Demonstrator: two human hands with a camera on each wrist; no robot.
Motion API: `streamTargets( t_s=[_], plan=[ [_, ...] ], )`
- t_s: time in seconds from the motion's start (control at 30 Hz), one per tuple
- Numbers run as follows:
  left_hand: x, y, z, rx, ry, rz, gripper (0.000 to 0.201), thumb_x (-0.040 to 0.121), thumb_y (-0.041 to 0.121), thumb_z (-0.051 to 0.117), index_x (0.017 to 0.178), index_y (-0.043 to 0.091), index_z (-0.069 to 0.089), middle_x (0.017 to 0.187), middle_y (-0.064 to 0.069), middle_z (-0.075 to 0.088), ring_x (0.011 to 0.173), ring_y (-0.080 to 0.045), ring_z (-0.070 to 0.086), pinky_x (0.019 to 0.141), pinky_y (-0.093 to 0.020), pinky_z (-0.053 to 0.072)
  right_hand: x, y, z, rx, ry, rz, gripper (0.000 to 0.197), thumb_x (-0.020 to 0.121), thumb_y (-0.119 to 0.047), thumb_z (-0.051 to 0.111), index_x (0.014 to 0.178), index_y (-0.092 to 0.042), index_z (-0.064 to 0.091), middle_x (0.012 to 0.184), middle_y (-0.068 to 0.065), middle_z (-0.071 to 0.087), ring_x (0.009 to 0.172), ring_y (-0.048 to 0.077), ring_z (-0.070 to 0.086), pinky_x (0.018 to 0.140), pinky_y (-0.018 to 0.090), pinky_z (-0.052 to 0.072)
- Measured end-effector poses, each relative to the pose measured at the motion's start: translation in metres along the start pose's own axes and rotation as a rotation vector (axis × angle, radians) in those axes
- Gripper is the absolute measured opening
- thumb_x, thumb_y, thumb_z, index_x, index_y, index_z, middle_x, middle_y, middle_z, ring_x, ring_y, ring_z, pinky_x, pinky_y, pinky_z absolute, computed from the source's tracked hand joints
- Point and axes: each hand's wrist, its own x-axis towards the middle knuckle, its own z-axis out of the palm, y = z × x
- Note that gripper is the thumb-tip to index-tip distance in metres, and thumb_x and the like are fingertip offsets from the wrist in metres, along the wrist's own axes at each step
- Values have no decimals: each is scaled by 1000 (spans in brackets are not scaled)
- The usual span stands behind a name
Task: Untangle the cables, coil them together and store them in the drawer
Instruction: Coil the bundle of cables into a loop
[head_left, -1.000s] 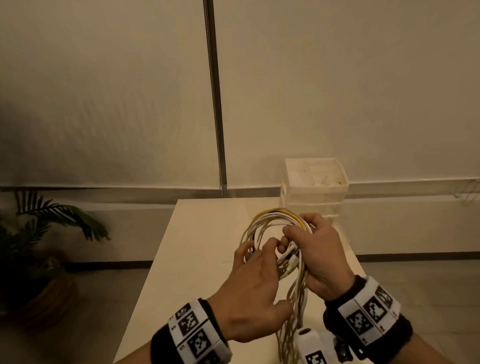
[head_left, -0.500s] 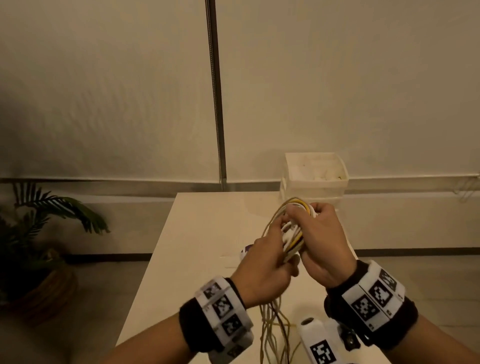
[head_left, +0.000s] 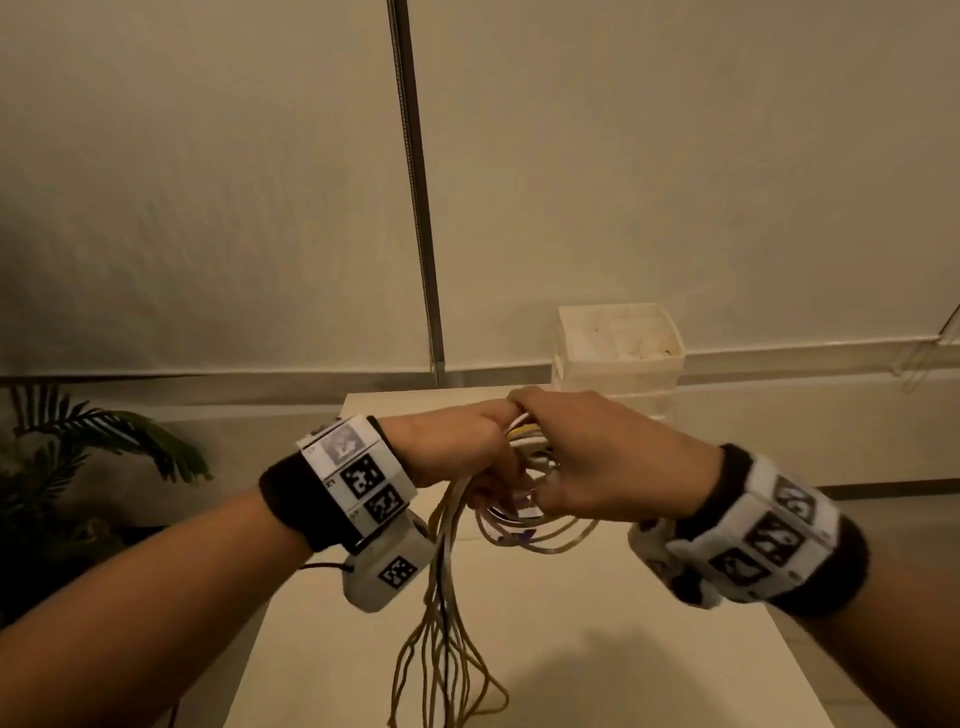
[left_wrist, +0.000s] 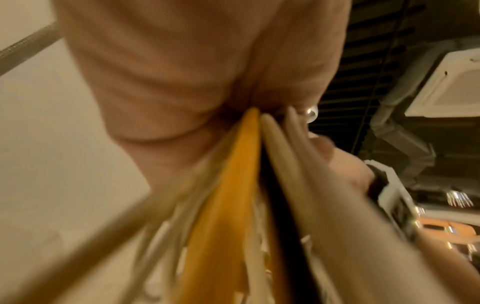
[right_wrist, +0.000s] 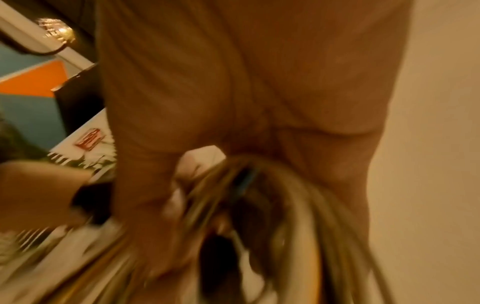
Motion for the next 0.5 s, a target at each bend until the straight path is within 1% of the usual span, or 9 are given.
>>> streamTargets(
  t_s=[0.07, 0.13, 0.17, 0.23, 0.27, 0.33, 0.4, 0.43, 0.5],
  plan=[
    [-1, 2, -2, -39, 12, -1, 31, 86, -17, 50, 111, 0, 51, 72, -11, 60, 53, -18, 62, 53, -29, 53, 7, -4, 8, 13, 41, 65, 59, 73, -38, 72, 124, -26, 44, 106, -1, 68, 92, 21, 65, 74, 40, 56],
    [-5, 0, -4, -86, 27, 40, 35, 86, -14, 55, 118, -2, 47, 69, -8, 60, 50, -17, 60, 60, -36, 54, 8, -5, 9, 90, 26, 107, 56, 76, -34, 71, 126, -26, 45, 103, -2, 70, 90, 19, 66, 75, 39, 56],
    [-7, -2, -5, -113, 73, 68, 38, 84, -10, 60, 118, 0, 46, 72, -10, 62, 54, -21, 62, 61, -38, 56, 8, -3, 6, 133, 25, 121, 50, 77, -31, 70, 122, -27, 49, 100, -4, 70, 87, 17, 66, 74, 37, 55],
    [-8, -10, -8, -128, 240, 140, 43, 79, -3, 71, 113, 3, 46, 82, -17, 67, 67, -33, 68, 67, -43, 59, 9, 0, -5, 225, 67, 161, 24, 76, -17, 66, 95, -29, 57, 80, -10, 67, 70, 11, 64, 65, 29, 52],
    [-9, -15, -6, -126, 333, 181, 44, 76, 0, 74, 111, 3, 49, 86, -20, 68, 75, -38, 70, 72, -45, 59, 10, 1, -9, 277, 107, 185, 21, 75, -10, 64, 81, -29, 58, 69, -9, 65, 60, 10, 64, 58, 28, 50],
    [-8, -26, 3, -222, 482, 239, 44, 70, 6, 77, 109, 3, 56, 92, -22, 68, 89, -42, 69, 81, -48, 59, 13, 6, -14, 432, 212, 258, 18, 75, -2, 61, 72, -20, 60, 57, 1, 64, 49, 15, 65, 49, 30, 49],
    [-6, -31, 13, -407, 529, 274, 29, 76, 4, 74, 103, 4, 62, 91, -20, 67, 90, -40, 70, 81, -43, 58, 15, 10, -14, 667, 305, 329, 12, 77, 4, 60, 79, -7, 61, 59, 11, 64, 49, 24, 65, 47, 36, 54],
    [-5, -32, 17, -457, 533, 289, 21, 81, 1, 71, 100, 5, 64, 90, -18, 67, 88, -34, 71, 78, -37, 58, 15, 11, -11, 771, 351, 360, 11, 77, 7, 59, 82, -3, 61, 61, 15, 62, 51, 29, 64, 50, 40, 54],
    [0, -28, 24, -510, 586, 334, 15, 87, -2, 64, 101, 3, 65, 90, -16, 69, 83, -24, 72, 74, -28, 55, 16, 11, -3, 934, 451, 426, 12, 79, 9, 57, 83, -1, 62, 66, 18, 58, 57, 33, 58, 53, 41, 53]
  ],
)
